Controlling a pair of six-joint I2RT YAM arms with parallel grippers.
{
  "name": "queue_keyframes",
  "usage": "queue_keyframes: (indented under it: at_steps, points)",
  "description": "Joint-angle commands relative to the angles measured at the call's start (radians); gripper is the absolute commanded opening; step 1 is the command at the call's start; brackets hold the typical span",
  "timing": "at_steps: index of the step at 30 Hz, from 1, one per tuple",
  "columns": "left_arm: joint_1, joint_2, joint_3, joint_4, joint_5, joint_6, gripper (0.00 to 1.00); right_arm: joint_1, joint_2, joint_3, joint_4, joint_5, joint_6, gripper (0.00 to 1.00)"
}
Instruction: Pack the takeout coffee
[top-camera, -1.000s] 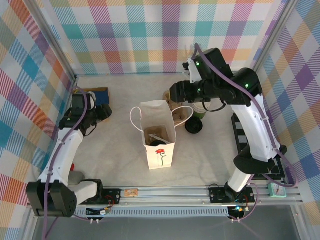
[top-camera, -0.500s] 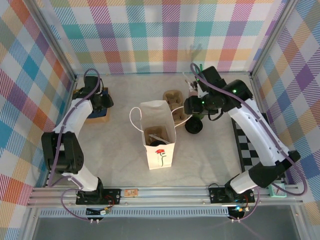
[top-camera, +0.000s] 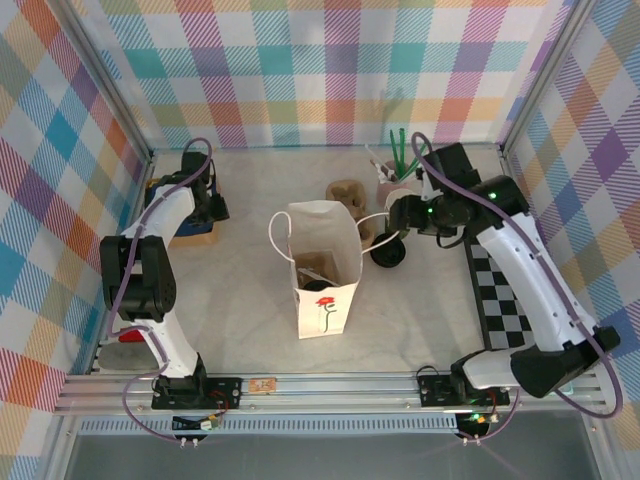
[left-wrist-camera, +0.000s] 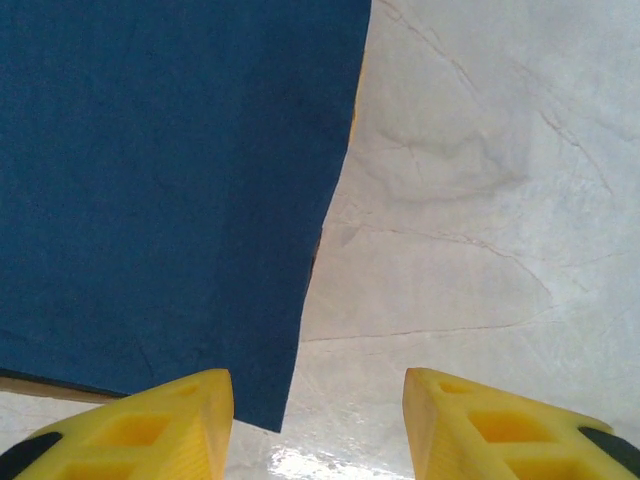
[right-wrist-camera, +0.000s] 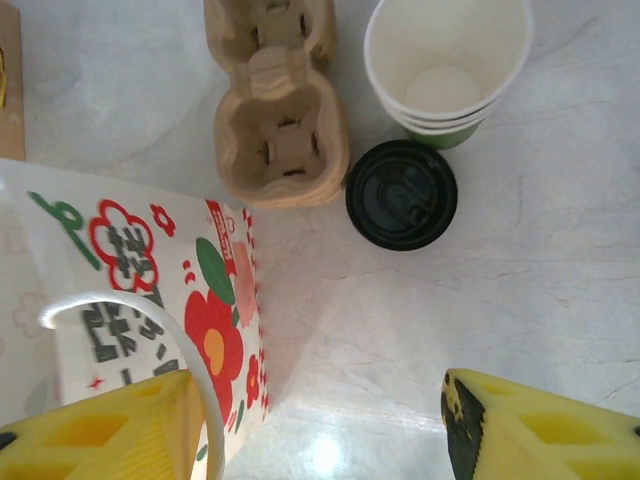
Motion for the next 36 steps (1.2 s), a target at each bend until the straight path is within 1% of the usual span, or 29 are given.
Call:
queue_keyframes:
  at_steps: [1, 2, 5, 8, 10, 12, 15, 19, 32, 36]
  points:
    - [0.010, 0.011, 0.022, -0.033, -0.034, 0.031, 0.49, -0.016, -0.060, 0.001, 0.046, -0.029, -0.011, 0.67]
    - [0.010, 0.016, 0.023, -0.036, -0.037, 0.034, 0.49, -0.017, -0.075, -0.005, 0.071, -0.068, -0.022, 0.69]
    - [0.010, 0.019, 0.019, -0.031, -0.041, 0.036, 0.48, -0.017, -0.115, -0.034, 0.160, -0.233, -0.037, 0.70]
    - [0.010, 0.015, 0.019, -0.024, -0.035, 0.031, 0.47, -0.016, -0.111, -0.030, 0.183, -0.329, -0.042, 0.70]
    - [0.010, 0.015, 0.023, -0.023, -0.037, 0.031, 0.47, -0.015, -0.101, -0.027, 0.188, -0.361, -0.041, 0.70]
    - [0.012, 0.022, 0.035, -0.032, -0.043, 0.035, 0.46, -0.015, -0.097, -0.026, 0.185, -0.356, -0.039, 0.70]
    - [0.012, 0.028, 0.048, -0.042, -0.043, 0.043, 0.45, -0.015, -0.106, -0.019, 0.167, -0.304, -0.041, 0.70]
    - [0.012, 0.044, 0.053, -0.047, -0.039, 0.046, 0.45, -0.015, -0.112, -0.009, 0.151, -0.274, -0.053, 0.70]
    - [0.018, 0.082, 0.059, -0.065, -0.067, 0.068, 0.43, -0.015, -0.117, -0.054, 0.136, -0.243, -0.067, 0.70]
    - [0.018, 0.084, 0.071, -0.074, -0.075, 0.069, 0.38, -0.016, -0.120, -0.061, 0.134, -0.233, -0.068, 0.70]
